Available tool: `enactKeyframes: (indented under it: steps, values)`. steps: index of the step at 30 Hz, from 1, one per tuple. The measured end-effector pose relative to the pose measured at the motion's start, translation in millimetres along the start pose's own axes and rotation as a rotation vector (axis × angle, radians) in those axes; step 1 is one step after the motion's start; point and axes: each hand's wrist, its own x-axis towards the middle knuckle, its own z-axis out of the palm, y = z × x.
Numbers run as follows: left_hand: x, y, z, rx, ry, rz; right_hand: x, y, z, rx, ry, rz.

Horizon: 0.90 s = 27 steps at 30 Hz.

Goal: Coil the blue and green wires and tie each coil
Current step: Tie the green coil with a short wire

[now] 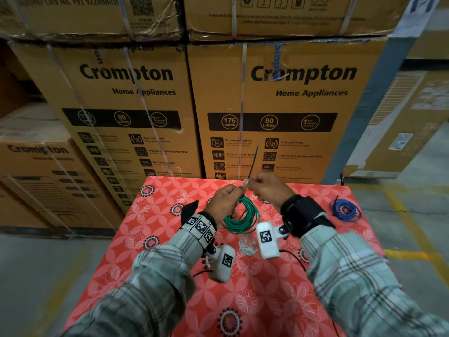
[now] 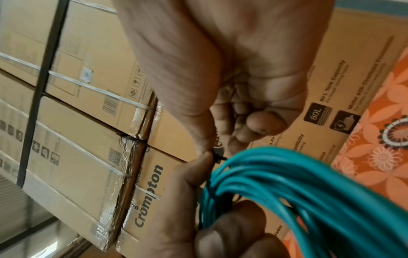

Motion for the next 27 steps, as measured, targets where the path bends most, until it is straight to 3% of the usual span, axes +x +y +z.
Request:
enactKeyframes:
  steps: [7, 27]
  values:
    - [-2, 5, 1, -0.05, -0.025, -0.096, 3, -3, 0, 0.076, 0.022, 0.01]
    - [0, 12, -4, -0.09, -0.079, -0.032, 21, -27, -12, 0.045, 0.318, -0.198]
